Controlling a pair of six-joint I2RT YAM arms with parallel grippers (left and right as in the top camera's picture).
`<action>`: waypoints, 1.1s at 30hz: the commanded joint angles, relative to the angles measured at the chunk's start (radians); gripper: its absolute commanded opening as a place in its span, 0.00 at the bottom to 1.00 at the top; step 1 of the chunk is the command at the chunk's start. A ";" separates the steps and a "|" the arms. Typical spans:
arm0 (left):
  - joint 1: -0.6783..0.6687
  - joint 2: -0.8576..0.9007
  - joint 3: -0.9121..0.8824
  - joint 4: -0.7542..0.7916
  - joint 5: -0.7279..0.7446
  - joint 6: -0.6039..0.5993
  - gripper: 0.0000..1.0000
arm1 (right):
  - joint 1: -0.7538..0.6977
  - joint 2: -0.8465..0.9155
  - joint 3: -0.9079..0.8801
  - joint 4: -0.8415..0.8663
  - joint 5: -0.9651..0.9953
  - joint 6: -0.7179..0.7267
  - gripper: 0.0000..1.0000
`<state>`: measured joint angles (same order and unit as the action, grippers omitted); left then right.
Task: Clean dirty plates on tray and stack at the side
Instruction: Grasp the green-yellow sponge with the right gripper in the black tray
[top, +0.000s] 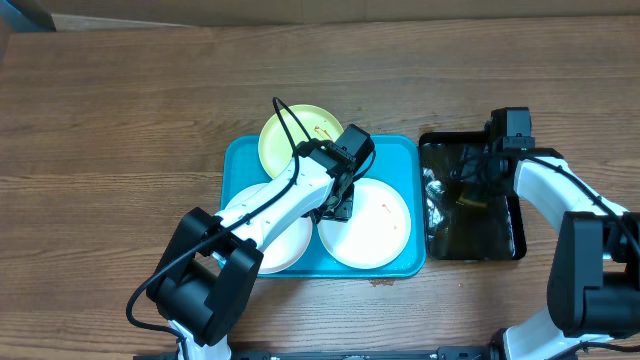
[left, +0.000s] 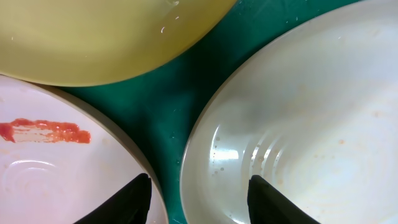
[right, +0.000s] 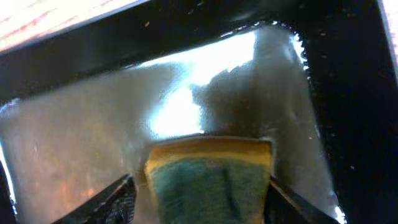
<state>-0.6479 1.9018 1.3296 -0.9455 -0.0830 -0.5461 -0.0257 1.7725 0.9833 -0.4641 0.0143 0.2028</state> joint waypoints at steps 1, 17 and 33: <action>-0.002 -0.013 0.015 0.001 0.005 0.008 0.52 | -0.002 0.008 -0.003 0.008 0.011 0.007 0.52; -0.002 -0.013 0.015 0.001 0.005 0.008 0.56 | -0.002 0.008 0.011 0.043 0.011 0.007 0.64; -0.002 -0.013 0.014 -0.006 0.001 0.008 0.54 | -0.002 -0.001 0.061 -0.015 -0.054 0.007 0.48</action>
<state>-0.6479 1.9018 1.3296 -0.9478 -0.0830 -0.5461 -0.0257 1.7752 0.9890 -0.4549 0.0010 0.2096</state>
